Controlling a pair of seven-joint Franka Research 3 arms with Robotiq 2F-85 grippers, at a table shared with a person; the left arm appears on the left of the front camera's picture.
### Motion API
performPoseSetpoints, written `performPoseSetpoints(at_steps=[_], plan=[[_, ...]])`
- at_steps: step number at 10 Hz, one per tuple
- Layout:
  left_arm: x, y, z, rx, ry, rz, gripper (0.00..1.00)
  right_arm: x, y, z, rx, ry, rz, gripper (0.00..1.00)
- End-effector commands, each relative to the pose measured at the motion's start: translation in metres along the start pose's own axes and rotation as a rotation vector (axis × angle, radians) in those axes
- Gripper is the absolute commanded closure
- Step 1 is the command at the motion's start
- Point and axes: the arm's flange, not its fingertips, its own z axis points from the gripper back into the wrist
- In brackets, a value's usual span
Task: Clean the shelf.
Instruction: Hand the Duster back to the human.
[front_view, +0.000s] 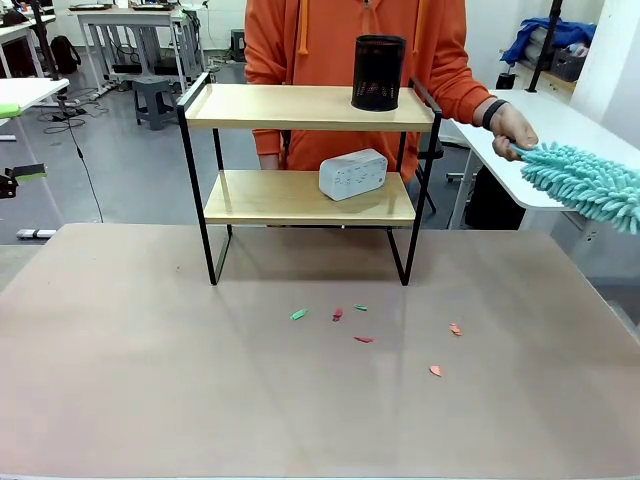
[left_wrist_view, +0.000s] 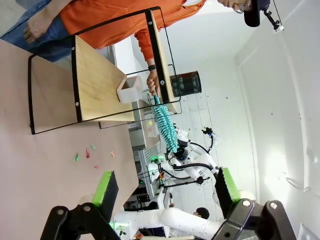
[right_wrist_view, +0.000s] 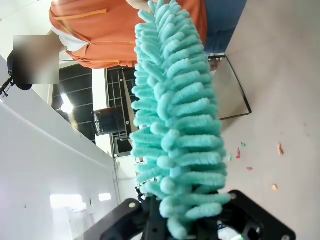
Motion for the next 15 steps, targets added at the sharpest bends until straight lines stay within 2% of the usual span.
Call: performPoseSetpoints(at_steps=[1, 2, 3, 6, 8, 9, 10, 12, 14, 15], plan=[[0.001, -0.003, 0.003, -0.003, 0.013, 0.006, 0.0, 0.0, 0.0, 0.0, 0.008, 0.011, 0.009, 0.27], [0.001, -0.003, 0.003, -0.003, 0.013, 0.006, 0.0, -0.001, 0.0, -0.001, 0.012, 0.017, 0.011, 0.26], [0.001, -0.003, 0.003, -0.003, 0.013, 0.006, 0.0, -0.001, 0.001, -0.001, 0.017, 0.024, 0.014, 0.0], [0.001, -0.003, 0.003, -0.003, 0.013, 0.006, 0.0, -0.003, 0.0, 0.0, 0.018, 0.047, 0.009, 0.03], [0.001, -0.003, 0.003, -0.003, 0.013, 0.006, 0.0, -0.01, 0.003, 0.0, 0.029, 0.068, 0.03, 0.0], [0.0, 0.0, 0.0, 0.0, 0.0, 0.0, 0.0, -0.015, 0.007, -0.008, 0.054, 0.133, 0.055, 0.0], [-0.017, -0.018, -0.023, -0.117, 0.111, 0.034, 0.0, -0.023, 0.012, -0.024, 0.066, 0.217, 0.086, 0.0], [-0.057, -0.009, -0.084, -0.131, 0.307, 0.06, 0.0, -0.041, 0.026, -0.074, 0.069, 0.396, 0.149, 0.0], [-0.079, 0.008, -0.118, -0.063, 0.364, 0.071, 0.0, -0.054, 0.035, -0.135, 0.132, 0.529, 0.168, 0.0], [-0.077, 0.012, -0.121, -0.047, 0.344, 0.103, 0.0, -0.062, 0.039, -0.157, 0.183, 0.57, 0.171, 0.0]])
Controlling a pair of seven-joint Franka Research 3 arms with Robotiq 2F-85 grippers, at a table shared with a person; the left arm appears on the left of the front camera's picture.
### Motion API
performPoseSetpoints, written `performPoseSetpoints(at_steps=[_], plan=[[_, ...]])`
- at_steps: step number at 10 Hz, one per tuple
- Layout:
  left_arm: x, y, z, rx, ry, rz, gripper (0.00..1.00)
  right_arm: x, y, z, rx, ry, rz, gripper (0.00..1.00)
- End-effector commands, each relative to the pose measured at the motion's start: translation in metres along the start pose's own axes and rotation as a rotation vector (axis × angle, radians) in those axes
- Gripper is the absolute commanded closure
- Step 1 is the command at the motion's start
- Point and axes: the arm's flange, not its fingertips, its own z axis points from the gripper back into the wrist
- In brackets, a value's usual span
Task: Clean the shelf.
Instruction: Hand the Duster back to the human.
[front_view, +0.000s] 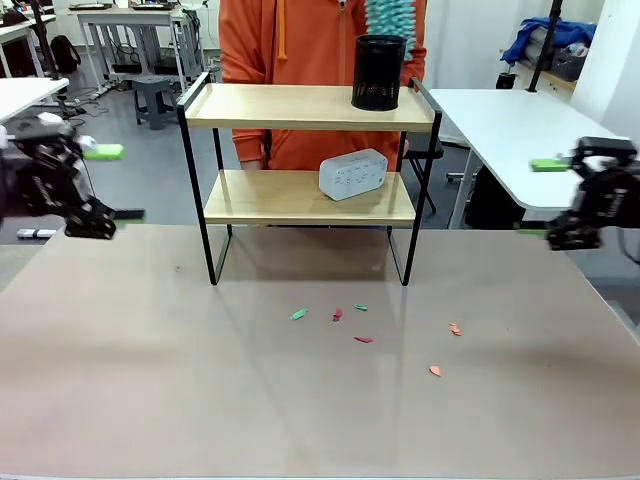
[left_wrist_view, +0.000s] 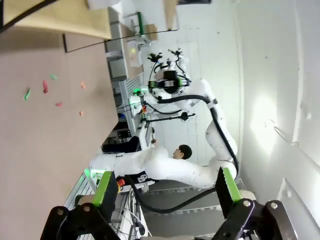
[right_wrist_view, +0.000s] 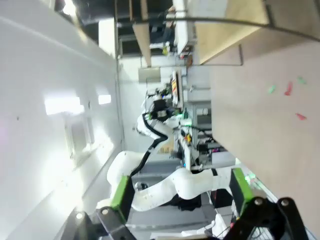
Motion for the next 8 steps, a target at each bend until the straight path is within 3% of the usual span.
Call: performPoseSetpoints(at_steps=[1, 8], plan=[[0.0016, -0.0101, 0.0125, -0.023, -0.016, -0.022, 0.0, -0.0071, -0.0012, 0.0294, -0.035, -0.056, -0.02, 0.0], [0.0016, -0.0101, 0.0125, -0.023, -0.016, -0.022, 0.0, -0.0071, -0.0012, 0.0294, -0.035, -0.056, -0.02, 0.0]])
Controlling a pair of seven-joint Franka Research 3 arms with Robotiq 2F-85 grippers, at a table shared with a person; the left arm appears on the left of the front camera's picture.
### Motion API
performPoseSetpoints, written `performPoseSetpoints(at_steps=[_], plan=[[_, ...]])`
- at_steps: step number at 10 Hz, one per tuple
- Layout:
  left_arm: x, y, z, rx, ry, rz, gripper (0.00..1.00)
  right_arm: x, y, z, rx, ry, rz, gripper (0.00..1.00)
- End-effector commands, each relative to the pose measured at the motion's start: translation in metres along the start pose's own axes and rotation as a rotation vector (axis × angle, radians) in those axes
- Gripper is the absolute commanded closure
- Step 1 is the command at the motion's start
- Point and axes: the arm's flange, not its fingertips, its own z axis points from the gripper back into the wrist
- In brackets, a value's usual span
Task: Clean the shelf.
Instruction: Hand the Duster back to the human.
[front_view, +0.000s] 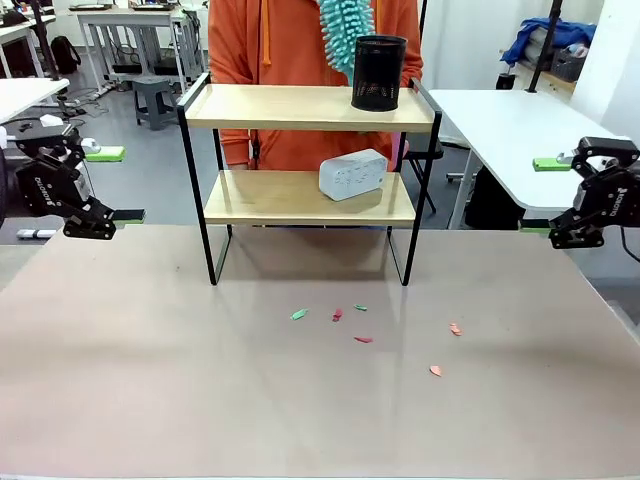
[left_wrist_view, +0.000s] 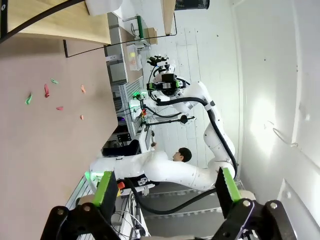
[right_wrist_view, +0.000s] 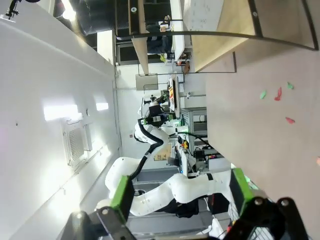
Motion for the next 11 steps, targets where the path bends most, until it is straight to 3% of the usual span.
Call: performPoseSetpoints(at_steps=[1, 11], plan=[[-0.0014, -0.0034, 0.0008, -0.012, 0.005, -0.006, 0.0, -0.008, 0.003, -0.0023, -0.006, 0.0, -0.013, 0.0], [-0.0014, -0.0034, 0.0008, -0.012, 0.005, -0.006, 0.0, -0.008, 0.003, -0.0023, -0.006, 0.0, -0.013, 0.0]])
